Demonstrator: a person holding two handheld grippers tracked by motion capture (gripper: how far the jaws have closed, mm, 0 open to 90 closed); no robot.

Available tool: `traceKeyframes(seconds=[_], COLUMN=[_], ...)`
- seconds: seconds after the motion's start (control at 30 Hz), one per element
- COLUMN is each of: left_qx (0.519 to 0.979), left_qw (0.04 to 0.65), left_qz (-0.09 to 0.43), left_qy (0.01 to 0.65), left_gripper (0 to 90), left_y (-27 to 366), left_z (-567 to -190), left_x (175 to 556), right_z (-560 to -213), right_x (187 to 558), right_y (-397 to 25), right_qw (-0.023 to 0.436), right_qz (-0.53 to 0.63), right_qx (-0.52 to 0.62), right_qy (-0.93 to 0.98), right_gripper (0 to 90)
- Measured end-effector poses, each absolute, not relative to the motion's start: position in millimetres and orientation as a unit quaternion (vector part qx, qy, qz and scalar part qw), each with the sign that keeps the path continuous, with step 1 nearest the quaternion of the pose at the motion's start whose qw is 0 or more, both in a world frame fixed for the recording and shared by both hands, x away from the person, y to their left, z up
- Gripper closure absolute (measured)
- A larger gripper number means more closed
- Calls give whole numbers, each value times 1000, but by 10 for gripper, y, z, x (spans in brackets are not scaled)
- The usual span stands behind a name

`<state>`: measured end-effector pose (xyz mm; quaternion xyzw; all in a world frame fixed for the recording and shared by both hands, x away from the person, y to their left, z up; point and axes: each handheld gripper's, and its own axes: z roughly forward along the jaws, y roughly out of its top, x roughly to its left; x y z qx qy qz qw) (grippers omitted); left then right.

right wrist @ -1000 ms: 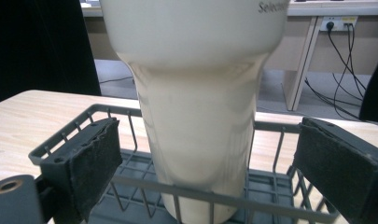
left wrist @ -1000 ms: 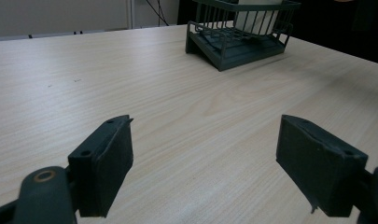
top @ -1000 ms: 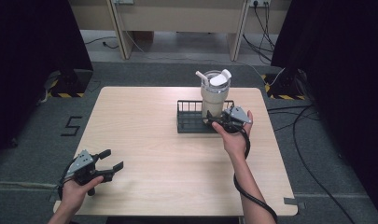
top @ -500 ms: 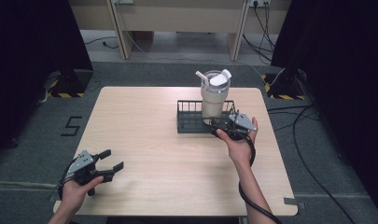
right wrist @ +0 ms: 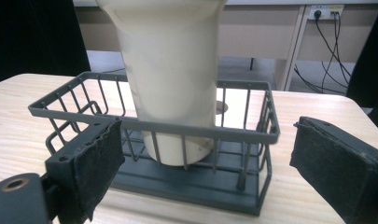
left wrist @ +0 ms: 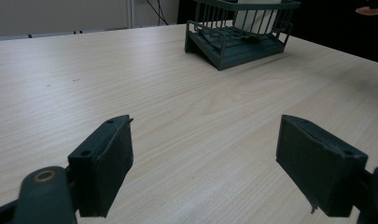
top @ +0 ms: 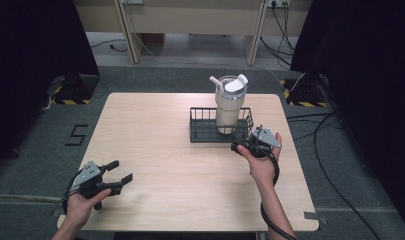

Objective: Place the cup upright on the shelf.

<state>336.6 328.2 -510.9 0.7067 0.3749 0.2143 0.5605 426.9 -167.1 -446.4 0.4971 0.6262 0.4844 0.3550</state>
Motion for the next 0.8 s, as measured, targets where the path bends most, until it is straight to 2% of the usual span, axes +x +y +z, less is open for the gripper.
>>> traceKeyframes(seconds=[0.8], left_qx=[707], left_qw=[560], left_qz=[214], left_qy=[376], left_gripper=[181], left_y=[3276], left_z=[-5112], left_x=[3367], right_z=[-4607], right_x=[3996], right_y=[-1852], right_qw=[357], right_qz=[472], right_qx=[513], right_qy=[622], right_gripper=[101])
